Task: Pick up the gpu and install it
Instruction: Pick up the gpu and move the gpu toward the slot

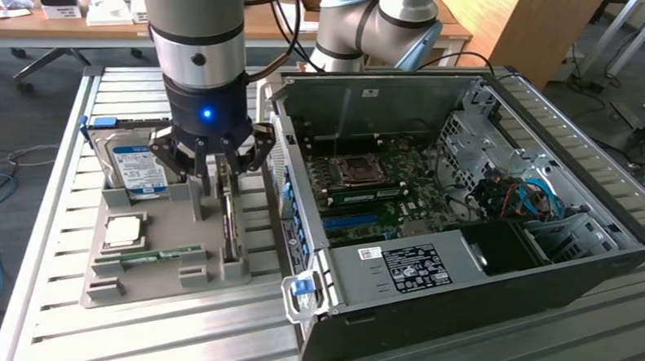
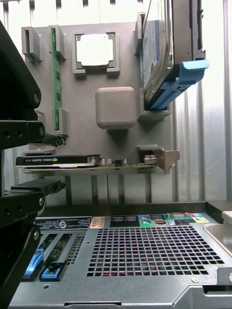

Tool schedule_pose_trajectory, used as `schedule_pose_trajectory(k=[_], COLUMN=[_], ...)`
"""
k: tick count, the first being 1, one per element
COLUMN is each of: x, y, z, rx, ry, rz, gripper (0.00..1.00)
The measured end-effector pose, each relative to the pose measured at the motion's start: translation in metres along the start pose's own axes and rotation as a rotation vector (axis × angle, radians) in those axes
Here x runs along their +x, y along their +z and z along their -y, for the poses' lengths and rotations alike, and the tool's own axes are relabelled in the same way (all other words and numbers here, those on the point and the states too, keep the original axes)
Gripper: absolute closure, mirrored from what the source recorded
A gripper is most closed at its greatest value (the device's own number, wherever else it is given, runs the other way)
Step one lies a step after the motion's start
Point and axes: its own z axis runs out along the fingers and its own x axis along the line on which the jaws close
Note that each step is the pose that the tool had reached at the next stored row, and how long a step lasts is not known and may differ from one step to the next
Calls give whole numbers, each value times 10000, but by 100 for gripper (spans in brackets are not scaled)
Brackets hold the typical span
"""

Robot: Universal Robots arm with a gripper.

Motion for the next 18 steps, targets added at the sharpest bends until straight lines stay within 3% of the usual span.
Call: schedule_pose_trajectory(k=[18], x=[2], y=[18], z=[-29], rx=[1], ry=[-1], rz=[-1], gripper=[58])
